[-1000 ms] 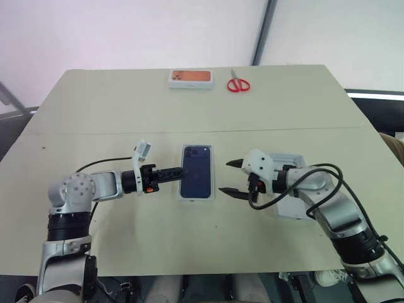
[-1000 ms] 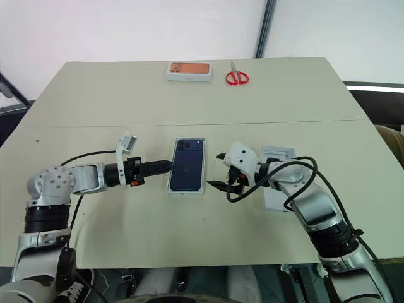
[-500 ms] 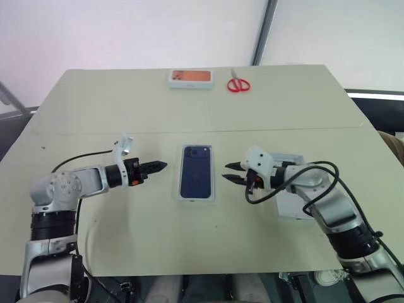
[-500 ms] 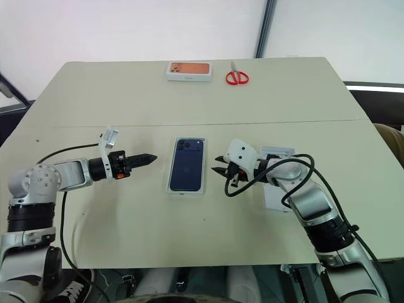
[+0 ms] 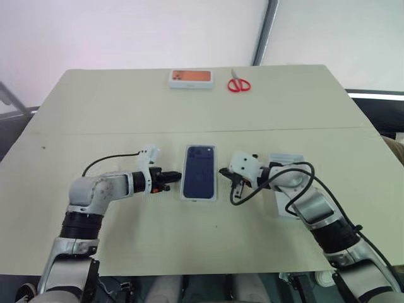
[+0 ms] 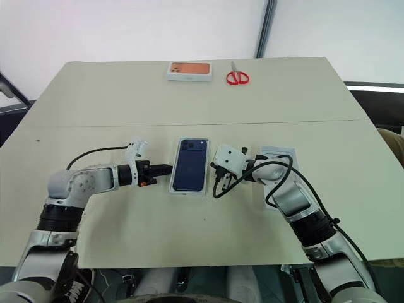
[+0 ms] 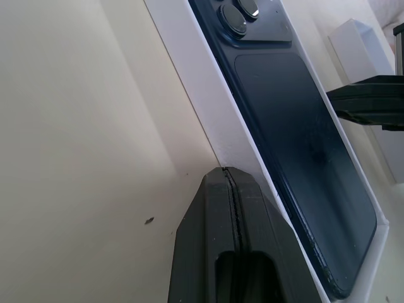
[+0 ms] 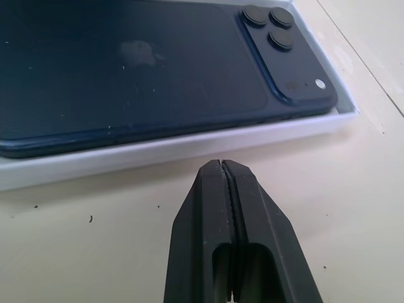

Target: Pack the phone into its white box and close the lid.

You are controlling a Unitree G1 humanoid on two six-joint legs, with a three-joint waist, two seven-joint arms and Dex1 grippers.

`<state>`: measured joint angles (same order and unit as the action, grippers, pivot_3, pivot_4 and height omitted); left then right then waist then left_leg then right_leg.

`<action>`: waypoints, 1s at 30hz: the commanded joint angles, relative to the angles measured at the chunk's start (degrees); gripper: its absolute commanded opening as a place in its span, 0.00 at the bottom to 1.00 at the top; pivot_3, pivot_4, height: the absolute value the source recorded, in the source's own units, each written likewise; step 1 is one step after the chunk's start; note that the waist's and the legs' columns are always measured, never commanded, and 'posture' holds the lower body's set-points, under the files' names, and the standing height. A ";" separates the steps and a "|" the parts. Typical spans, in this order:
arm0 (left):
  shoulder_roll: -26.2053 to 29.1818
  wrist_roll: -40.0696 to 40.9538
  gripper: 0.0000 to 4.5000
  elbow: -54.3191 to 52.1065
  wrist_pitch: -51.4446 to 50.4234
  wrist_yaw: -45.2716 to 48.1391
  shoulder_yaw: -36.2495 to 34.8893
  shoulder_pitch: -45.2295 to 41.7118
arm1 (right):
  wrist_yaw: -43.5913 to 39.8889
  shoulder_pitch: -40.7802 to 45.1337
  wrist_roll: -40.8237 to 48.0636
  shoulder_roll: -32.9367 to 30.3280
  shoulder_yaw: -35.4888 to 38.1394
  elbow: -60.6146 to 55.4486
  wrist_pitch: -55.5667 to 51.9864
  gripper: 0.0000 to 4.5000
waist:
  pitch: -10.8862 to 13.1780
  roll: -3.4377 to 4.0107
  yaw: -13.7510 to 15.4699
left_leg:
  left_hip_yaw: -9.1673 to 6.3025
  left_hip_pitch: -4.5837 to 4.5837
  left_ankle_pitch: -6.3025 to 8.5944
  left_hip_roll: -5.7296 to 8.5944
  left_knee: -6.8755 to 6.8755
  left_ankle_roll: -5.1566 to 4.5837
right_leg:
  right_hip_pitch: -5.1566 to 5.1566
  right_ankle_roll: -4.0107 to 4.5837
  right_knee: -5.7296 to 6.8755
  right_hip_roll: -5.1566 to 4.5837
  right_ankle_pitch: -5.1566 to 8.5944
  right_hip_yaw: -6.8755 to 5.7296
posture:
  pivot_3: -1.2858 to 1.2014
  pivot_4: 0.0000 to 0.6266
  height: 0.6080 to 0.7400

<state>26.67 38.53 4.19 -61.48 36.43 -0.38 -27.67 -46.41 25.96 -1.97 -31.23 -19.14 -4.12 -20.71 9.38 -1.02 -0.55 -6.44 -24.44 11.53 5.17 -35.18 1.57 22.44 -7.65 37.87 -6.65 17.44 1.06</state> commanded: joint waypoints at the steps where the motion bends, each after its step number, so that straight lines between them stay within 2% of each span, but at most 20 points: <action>1: -1.67 -0.97 0.00 -1.11 0.16 1.08 2.58 0.13 | -0.51 0.23 0.38 -0.10 1.03 -2.22 -0.10 0.00 | 0.00 0.00 0.09 | 0.00 0.00 0.00 0.00 0.00 0.00 | 0.00 0.00 0.00 0.00 0.00 0.00 | 0.52 0.24 1.00; 3: -2.41 -1.13 0.00 -1.50 0.09 1.43 2.99 0.02 | -1.16 -0.34 0.49 -0.90 1.36 -2.66 -0.41 0.00 | 0.00 0.00 0.21 | -0.02 0.00 0.00 0.01 -0.02 -0.01 | -0.02 0.00 0.00 0.00 0.00 -0.02 | 0.52 0.24 1.00; 8: -9.04 -2.18 0.00 -1.58 -0.01 0.02 5.67 -1.97 | -3.57 -5.46 1.61 -7.23 5.30 -5.52 -0.74 0.00 | 0.00 0.00 1.68 | -0.06 -0.01 0.01 0.10 -0.12 -0.04 | -0.16 -0.01 -0.11 -0.07 0.00 -0.08 | 0.52 0.24 1.00; 15: -13.66 -4.02 0.00 -0.64 1.17 0.37 7.65 -3.43 | -4.75 -10.57 2.43 -11.50 8.61 -9.71 -2.31 0.00 | 0.00 0.01 1.22 | -0.06 0.00 0.05 0.05 -0.15 -0.11 | -0.21 -0.03 -0.15 -0.05 -0.01 -0.12 | 0.52 0.24 1.00; 23: -14.13 -6.09 0.00 0.00 2.40 1.89 10.01 -2.53 | -6.00 -14.17 3.75 -13.76 10.75 -13.46 -5.54 0.00 | 0.00 0.00 1.36 | -0.05 0.00 0.05 0.06 -0.16 -0.11 | -0.23 -0.03 -0.16 -0.06 -0.01 -0.13 | 0.52 0.24 1.00; 30: -14.08 -6.43 0.00 -0.64 2.70 2.15 9.85 -1.73 | -4.17 -13.76 1.91 -13.79 11.26 -11.56 -3.36 0.00 | 0.00 0.00 1.31 | -0.06 0.01 0.05 0.06 -0.16 -0.11 | -0.26 -0.03 -0.19 -0.07 0.00 -0.14 | 0.52 0.24 1.00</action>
<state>13.36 31.84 4.44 -58.22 37.80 8.29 -29.87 -50.81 12.03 -0.06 -44.45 -8.68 -15.25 -24.93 9.38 -1.02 0.77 -6.50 -24.44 11.59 5.24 -35.34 1.46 22.18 -7.68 37.68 -6.72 17.43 0.92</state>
